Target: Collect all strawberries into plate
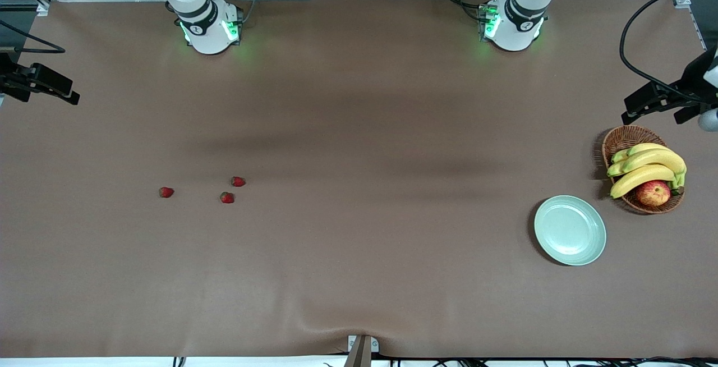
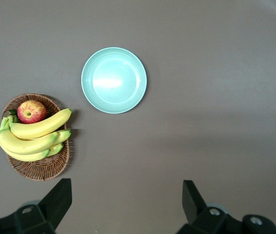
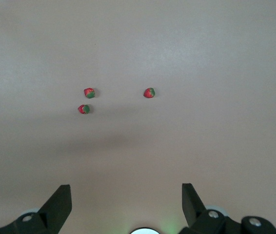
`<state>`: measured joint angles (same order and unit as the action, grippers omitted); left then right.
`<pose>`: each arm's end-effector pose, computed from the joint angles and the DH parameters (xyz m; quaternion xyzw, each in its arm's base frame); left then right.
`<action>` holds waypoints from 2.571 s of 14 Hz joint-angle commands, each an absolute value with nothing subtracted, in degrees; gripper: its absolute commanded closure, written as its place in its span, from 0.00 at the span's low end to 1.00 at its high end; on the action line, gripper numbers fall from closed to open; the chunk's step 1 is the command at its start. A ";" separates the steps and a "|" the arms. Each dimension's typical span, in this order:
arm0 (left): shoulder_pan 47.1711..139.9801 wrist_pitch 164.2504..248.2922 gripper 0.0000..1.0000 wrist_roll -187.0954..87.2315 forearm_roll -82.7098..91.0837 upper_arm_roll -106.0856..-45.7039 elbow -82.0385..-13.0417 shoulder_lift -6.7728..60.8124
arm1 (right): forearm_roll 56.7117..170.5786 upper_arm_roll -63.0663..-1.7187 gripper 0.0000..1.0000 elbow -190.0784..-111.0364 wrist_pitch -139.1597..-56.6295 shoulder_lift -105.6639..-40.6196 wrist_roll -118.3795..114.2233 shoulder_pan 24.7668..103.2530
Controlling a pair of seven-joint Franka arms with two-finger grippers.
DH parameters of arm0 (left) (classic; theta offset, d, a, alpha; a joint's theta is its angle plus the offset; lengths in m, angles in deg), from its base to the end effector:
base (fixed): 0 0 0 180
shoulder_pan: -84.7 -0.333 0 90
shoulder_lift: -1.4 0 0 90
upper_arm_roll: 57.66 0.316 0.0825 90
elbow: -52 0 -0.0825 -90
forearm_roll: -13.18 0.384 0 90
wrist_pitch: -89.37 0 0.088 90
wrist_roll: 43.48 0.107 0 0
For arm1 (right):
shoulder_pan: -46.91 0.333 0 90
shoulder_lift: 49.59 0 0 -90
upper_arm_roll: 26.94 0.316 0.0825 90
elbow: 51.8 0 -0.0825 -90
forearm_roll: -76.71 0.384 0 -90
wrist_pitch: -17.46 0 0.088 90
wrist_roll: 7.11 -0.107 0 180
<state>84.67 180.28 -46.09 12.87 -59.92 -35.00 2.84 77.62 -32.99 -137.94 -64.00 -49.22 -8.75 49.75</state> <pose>0.5641 -0.0222 0.6367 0.9998 0.0033 0.0214 0.0041 0.5363 -0.0284 0.6468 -0.9984 0.0414 0.0375 0.0087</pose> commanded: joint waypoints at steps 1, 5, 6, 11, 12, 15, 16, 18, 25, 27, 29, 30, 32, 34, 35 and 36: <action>84.79 180.34 0.00 -46.73 12.39 -60.29 -34.75 2.72 | 78.47 -32.83 0.00 -138.28 -63.66 -48.54 -9.31 49.72; 84.88 180.43 0.00 -46.73 12.48 -60.21 -34.84 2.98 | 78.38 -32.83 0.00 -138.28 -63.57 -48.62 -9.13 49.64; 84.88 180.34 0.00 -46.82 12.48 -60.21 -34.84 2.98 | 78.38 -32.83 0.00 -138.28 -63.66 -48.62 -9.13 49.81; 84.96 180.43 0.00 -46.30 12.39 -60.21 -35.19 3.16 | 78.38 -32.74 0.00 -138.28 -63.66 -48.71 -9.13 49.90; 84.96 180.25 0.00 -46.55 12.39 -60.21 -35.19 3.07 | 78.38 -32.74 0.00 -138.37 -63.66 -48.71 -9.13 49.90; 84.79 179.99 0.00 -46.91 12.48 -60.73 -34.49 3.07 | 78.38 -32.74 0.00 -138.37 -63.57 -48.71 -9.13 49.90; 84.79 179.99 0.00 -47.00 12.39 -60.82 -34.84 3.07 | 78.38 -32.74 0.00 -138.37 -63.57 -48.71 -9.13 49.90; 84.88 179.99 0.00 -47.08 12.48 -60.82 -34.66 3.16 | 78.38 -32.74 0.00 -138.37 -63.57 -48.71 -9.04 49.90; 84.79 179.99 0.00 -47.26 12.39 -60.82 -34.92 3.33 | 78.29 -32.57 0.00 -138.55 -63.83 -49.32 -8.78 50.08; 84.70 179.99 0.00 -47.00 12.48 -60.73 -34.75 3.51 | 78.38 -32.57 0.00 -139.42 -64.36 -50.20 -8.87 50.86; 84.79 179.99 0.00 -47.08 12.48 -60.82 -34.84 3.42 | 78.38 -32.57 0.00 -140.13 -64.54 -51.78 -8.95 52.44; 84.79 179.99 0.00 -47.08 12.48 -60.82 -34.75 3.42 | 78.38 -32.57 0.00 -140.04 -64.54 -52.66 -9.04 52.88; 84.88 179.99 0.00 -47.08 12.48 -60.82 -34.75 3.51 | 78.38 -32.57 0.00 -140.22 -65.06 -54.50 -9.04 53.32; 84.88 179.99 0.00 -47.00 12.48 -60.82 -34.75 3.77 | 78.47 -32.57 0.00 -140.65 -65.51 -57.22 -9.04 53.42; 84.88 179.99 0.00 -46.91 12.48 -60.82 -34.75 3.86 | 78.47 -32.57 0.00 -141.09 -65.51 -57.93 -9.04 53.42; 84.88 179.99 0.00 -46.91 12.48 -60.82 -34.75 3.86 | 78.47 -32.57 0.00 -141.70 -65.51 -58.03 -9.04 53.42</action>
<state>84.87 180.27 -46.09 12.87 -60.60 -35.20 3.56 77.84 -32.36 -140.89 -65.30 -57.63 -8.73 53.20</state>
